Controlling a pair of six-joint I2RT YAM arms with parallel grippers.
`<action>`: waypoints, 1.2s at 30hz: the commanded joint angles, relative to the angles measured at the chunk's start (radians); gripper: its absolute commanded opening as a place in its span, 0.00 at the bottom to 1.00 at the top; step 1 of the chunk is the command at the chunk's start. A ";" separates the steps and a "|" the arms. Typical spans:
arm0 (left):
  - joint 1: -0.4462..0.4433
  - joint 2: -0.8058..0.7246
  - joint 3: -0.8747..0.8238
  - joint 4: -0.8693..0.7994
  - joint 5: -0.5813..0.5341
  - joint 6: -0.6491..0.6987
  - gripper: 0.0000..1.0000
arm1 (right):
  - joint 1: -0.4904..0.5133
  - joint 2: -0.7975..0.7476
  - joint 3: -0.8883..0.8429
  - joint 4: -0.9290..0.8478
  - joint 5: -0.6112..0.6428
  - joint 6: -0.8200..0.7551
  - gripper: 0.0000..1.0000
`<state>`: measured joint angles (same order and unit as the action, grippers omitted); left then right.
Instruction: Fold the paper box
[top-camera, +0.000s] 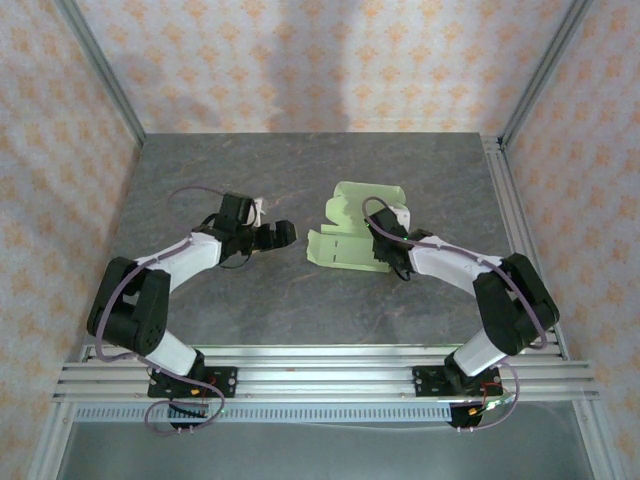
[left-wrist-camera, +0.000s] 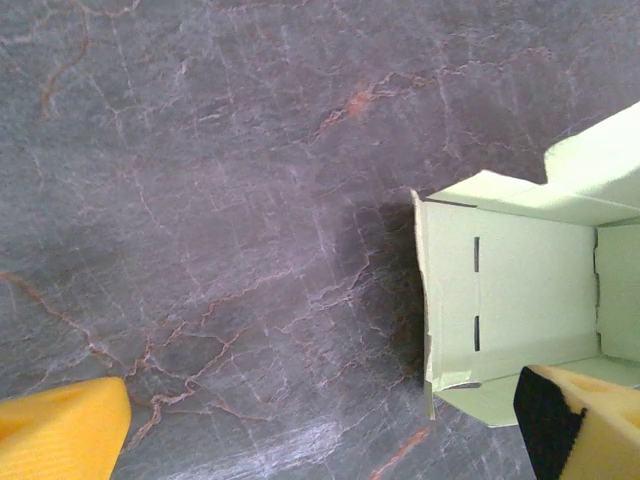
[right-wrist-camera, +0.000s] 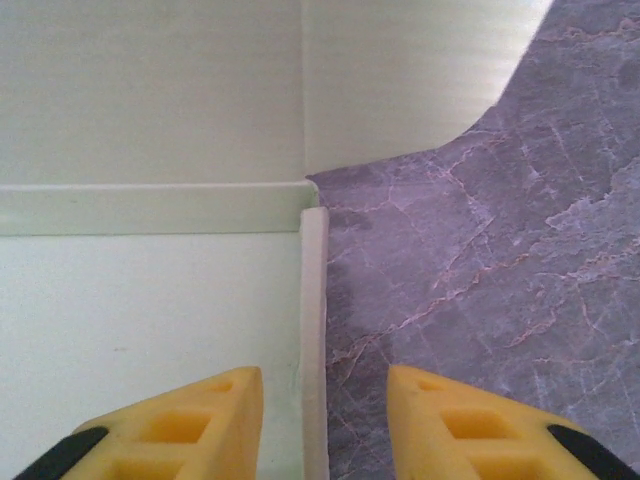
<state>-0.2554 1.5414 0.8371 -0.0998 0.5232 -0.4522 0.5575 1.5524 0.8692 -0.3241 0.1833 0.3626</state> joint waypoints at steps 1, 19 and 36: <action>-0.008 0.013 0.015 0.029 0.026 -0.030 1.00 | -0.001 0.032 0.013 -0.002 -0.003 0.009 0.34; -0.217 0.008 0.115 -0.185 -0.177 -0.459 0.99 | -0.004 0.082 0.042 -0.020 0.031 -0.001 0.19; -0.333 0.148 0.316 -0.328 -0.080 -0.819 0.64 | -0.005 0.100 0.057 -0.010 0.035 -0.021 0.11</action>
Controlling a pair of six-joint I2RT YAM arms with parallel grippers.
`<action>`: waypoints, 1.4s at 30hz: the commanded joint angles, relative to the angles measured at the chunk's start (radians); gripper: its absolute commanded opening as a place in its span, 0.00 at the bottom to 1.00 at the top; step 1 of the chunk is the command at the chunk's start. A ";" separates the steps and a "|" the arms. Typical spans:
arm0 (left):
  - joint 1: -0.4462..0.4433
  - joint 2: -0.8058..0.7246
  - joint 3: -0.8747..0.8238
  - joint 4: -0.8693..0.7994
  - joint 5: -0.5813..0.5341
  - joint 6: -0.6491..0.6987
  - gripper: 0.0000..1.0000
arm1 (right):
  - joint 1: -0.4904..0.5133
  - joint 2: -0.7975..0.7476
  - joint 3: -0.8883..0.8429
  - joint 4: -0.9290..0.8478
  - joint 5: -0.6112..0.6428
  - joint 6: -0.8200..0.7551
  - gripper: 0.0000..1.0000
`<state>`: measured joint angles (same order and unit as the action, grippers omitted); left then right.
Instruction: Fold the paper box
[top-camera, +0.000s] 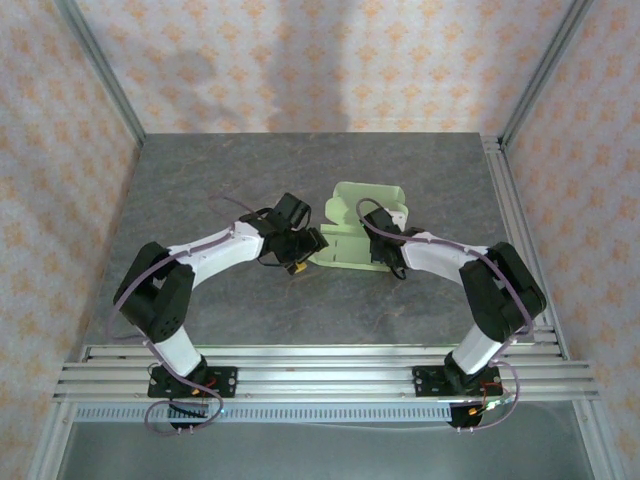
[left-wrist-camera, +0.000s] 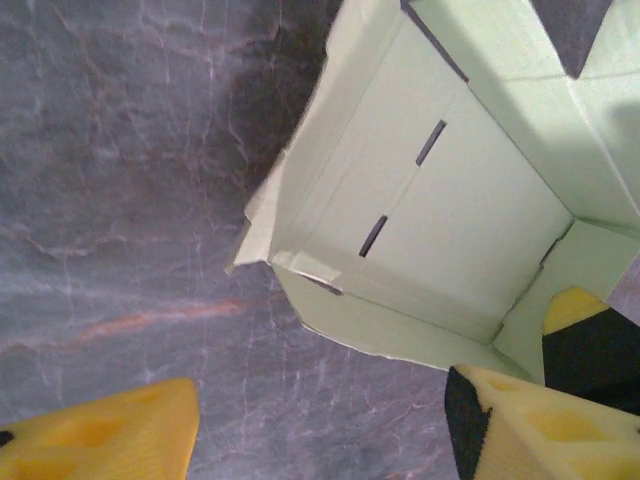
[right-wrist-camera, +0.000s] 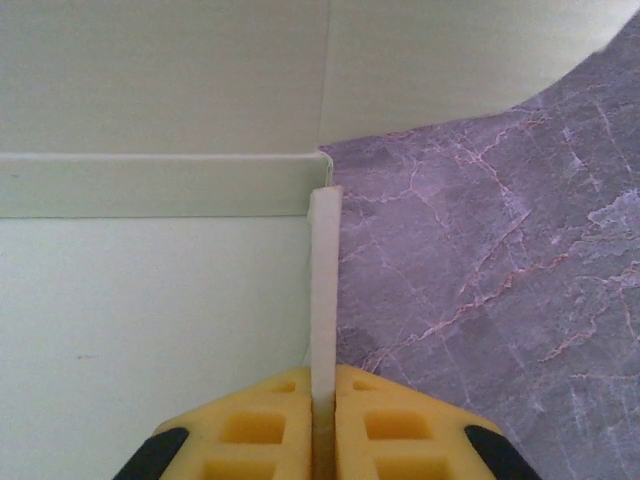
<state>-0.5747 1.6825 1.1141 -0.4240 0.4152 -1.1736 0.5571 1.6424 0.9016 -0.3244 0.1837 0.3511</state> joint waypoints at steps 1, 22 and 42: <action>-0.016 0.017 0.039 0.017 0.049 -0.124 0.62 | -0.005 0.009 0.023 -0.010 0.034 -0.009 0.11; -0.028 0.277 0.263 -0.105 0.079 0.015 0.40 | -0.013 -0.007 0.001 0.002 0.010 -0.032 0.11; -0.074 0.388 0.415 -0.210 0.265 0.428 0.26 | -0.013 0.005 -0.009 0.004 -0.006 -0.024 0.11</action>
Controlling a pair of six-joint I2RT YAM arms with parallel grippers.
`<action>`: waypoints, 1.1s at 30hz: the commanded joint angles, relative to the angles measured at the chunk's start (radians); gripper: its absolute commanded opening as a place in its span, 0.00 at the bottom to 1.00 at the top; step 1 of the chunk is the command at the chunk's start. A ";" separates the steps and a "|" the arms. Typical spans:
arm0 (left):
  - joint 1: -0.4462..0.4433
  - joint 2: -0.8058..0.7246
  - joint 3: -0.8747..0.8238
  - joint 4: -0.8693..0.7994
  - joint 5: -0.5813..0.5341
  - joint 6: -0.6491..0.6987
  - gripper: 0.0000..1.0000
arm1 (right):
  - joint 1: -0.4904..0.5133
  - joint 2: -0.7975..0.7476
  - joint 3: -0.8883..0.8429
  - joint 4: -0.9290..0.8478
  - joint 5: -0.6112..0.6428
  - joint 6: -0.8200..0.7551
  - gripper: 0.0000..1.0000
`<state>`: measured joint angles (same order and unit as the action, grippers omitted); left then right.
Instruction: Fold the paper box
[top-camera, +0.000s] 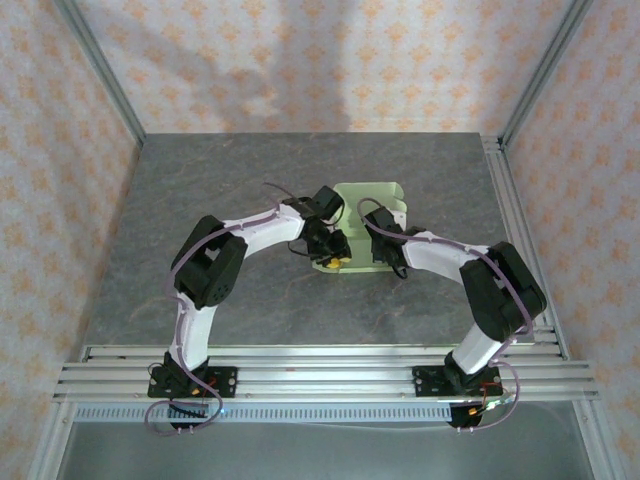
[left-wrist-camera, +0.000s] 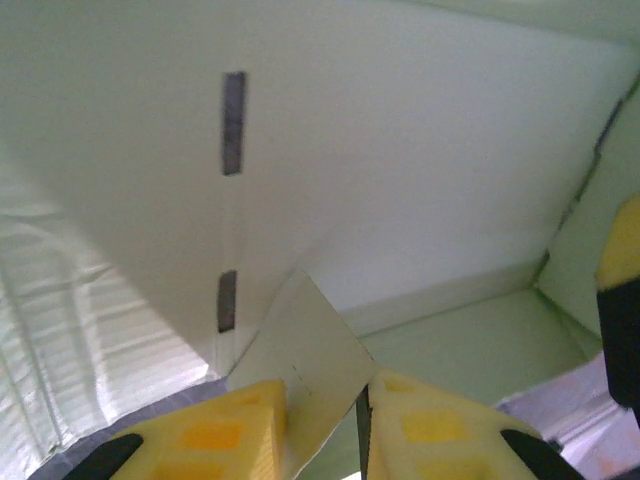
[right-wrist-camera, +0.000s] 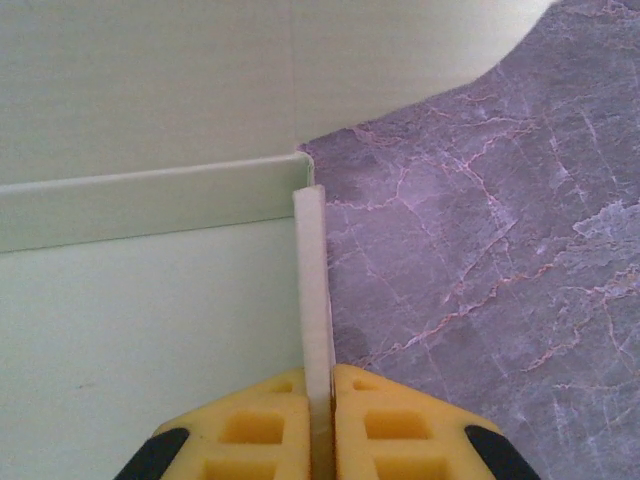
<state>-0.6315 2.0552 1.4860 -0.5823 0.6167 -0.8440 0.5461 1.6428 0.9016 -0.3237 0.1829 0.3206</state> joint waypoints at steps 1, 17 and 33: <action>-0.017 0.019 0.048 -0.055 0.081 0.115 0.27 | -0.001 0.007 -0.009 0.003 -0.006 0.005 0.11; -0.007 -0.130 -0.005 -0.078 -0.190 0.247 0.39 | -0.003 0.005 -0.005 -0.005 0.001 -0.004 0.11; 0.095 -0.253 -0.114 0.108 -0.242 0.608 0.78 | -0.003 -0.021 -0.028 0.024 -0.020 -0.093 0.12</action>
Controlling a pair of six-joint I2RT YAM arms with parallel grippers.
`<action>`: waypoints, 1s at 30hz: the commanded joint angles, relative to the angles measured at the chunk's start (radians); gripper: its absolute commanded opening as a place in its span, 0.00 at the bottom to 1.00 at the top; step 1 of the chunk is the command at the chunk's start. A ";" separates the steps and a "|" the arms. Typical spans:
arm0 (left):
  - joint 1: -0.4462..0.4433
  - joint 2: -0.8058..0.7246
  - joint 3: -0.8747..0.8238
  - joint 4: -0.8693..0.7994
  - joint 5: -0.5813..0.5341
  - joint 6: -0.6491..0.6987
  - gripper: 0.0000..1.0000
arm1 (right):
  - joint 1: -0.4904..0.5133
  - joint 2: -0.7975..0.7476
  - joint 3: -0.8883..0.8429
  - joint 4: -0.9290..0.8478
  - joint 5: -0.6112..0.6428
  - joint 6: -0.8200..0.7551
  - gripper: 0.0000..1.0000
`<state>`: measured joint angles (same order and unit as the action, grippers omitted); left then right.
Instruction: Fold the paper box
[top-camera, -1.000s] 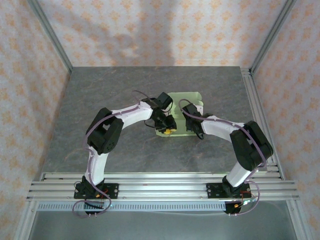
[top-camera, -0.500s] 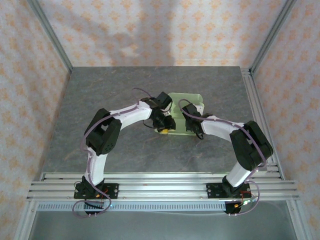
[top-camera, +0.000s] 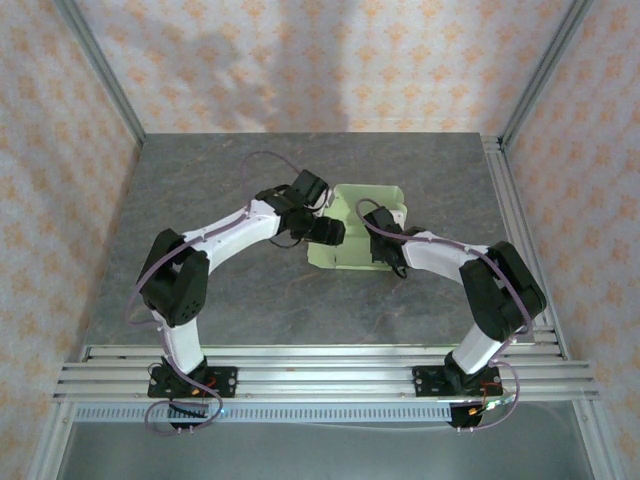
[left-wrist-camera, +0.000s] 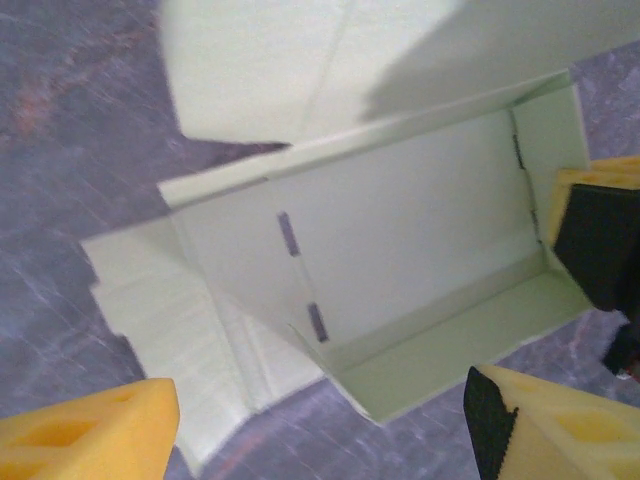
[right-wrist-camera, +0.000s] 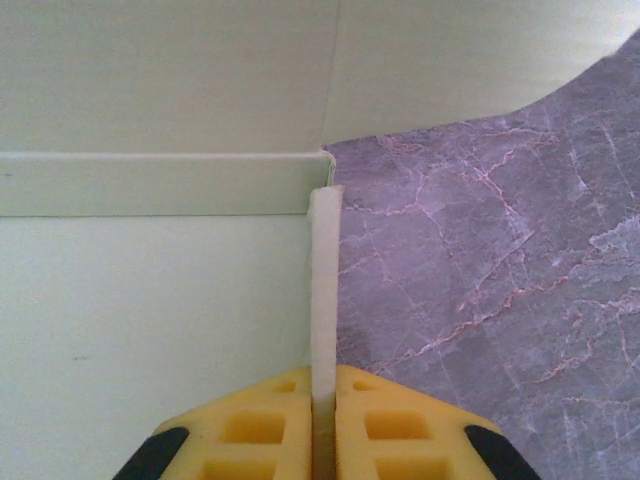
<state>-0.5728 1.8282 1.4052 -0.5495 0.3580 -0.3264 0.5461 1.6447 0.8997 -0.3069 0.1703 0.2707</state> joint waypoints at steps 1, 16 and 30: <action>0.049 -0.024 -0.035 0.089 0.042 0.105 0.79 | -0.003 -0.028 -0.031 0.011 -0.010 -0.054 0.12; 0.092 0.171 0.102 0.052 0.081 0.276 0.78 | -0.002 -0.045 -0.036 0.036 -0.066 -0.136 0.12; 0.114 0.235 0.112 0.030 0.112 0.215 0.49 | -0.003 -0.039 -0.033 0.032 -0.060 -0.132 0.12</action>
<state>-0.4614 2.0430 1.4918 -0.4885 0.4461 -0.0937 0.5461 1.6238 0.8761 -0.2676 0.1040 0.1513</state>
